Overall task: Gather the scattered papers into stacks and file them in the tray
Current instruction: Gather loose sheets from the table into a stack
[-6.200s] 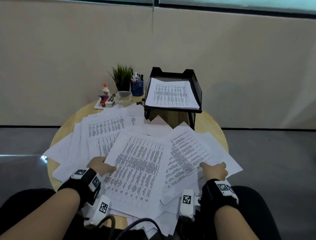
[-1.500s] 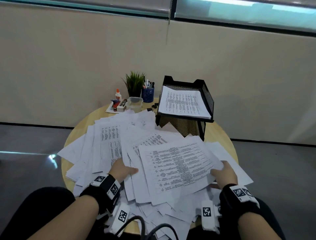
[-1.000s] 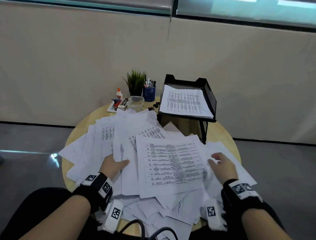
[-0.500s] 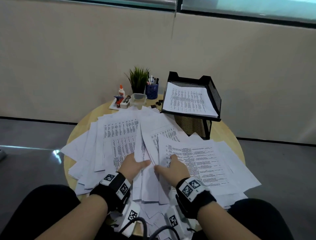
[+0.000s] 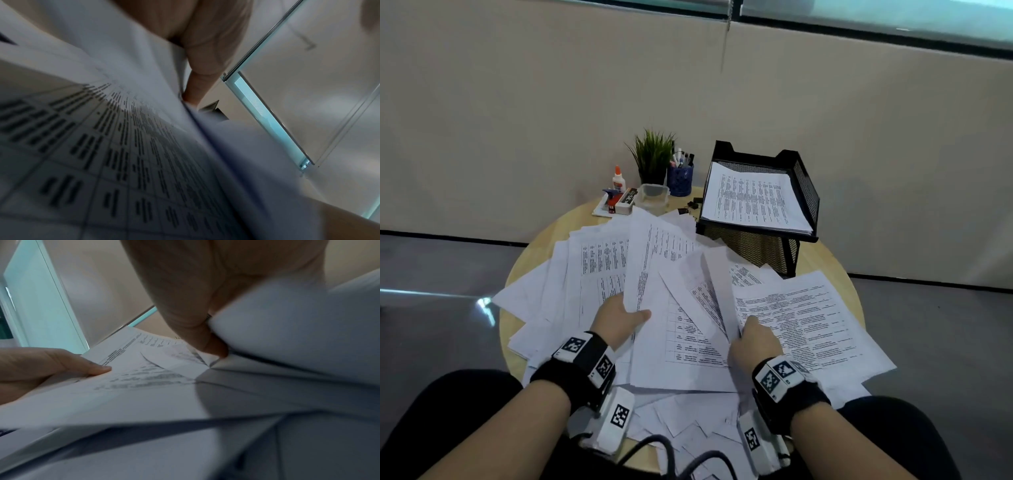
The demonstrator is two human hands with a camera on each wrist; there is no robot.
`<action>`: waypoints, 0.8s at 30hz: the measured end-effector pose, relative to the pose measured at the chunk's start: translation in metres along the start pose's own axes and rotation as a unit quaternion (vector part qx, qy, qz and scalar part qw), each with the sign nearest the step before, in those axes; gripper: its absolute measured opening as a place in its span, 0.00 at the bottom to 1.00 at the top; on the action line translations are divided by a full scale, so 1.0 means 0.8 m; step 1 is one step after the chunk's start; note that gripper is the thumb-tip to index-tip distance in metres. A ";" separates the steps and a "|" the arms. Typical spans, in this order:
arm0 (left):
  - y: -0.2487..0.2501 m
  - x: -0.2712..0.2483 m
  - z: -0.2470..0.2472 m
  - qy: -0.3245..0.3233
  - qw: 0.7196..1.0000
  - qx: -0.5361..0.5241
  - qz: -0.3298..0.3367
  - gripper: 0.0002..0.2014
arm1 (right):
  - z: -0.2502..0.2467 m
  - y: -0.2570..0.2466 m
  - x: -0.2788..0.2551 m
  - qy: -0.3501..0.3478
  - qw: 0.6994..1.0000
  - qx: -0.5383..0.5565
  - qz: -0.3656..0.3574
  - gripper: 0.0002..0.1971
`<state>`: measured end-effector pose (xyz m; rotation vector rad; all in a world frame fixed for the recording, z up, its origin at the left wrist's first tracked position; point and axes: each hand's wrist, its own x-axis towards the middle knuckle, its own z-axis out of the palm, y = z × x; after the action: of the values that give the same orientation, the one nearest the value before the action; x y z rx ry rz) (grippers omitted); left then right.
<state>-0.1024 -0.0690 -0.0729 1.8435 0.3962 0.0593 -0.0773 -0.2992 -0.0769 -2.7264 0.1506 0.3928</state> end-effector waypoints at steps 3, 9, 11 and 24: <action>0.001 0.000 -0.009 -0.001 1.000 0.017 0.007 0.14 | -0.008 0.004 0.002 0.005 1.000 -0.024 -0.003 0.15; 0.009 0.000 -0.034 0.019 0.998 -0.050 -0.023 0.16 | -0.011 0.015 0.007 0.010 1.000 -0.016 0.009 0.10; 0.012 0.000 -0.045 0.028 0.998 -0.052 -0.028 0.16 | -0.012 0.017 0.008 0.011 1.000 -0.024 0.008 0.08; 0.016 0.003 -0.174 0.213 0.968 -0.115 -0.060 0.18 | -0.022 0.021 0.012 -0.019 0.999 -0.037 -0.008 0.12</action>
<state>-0.1303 0.0570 -0.0183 1.5664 0.7668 0.4063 -0.0660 -0.3218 -0.0697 -2.7897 0.1053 0.4552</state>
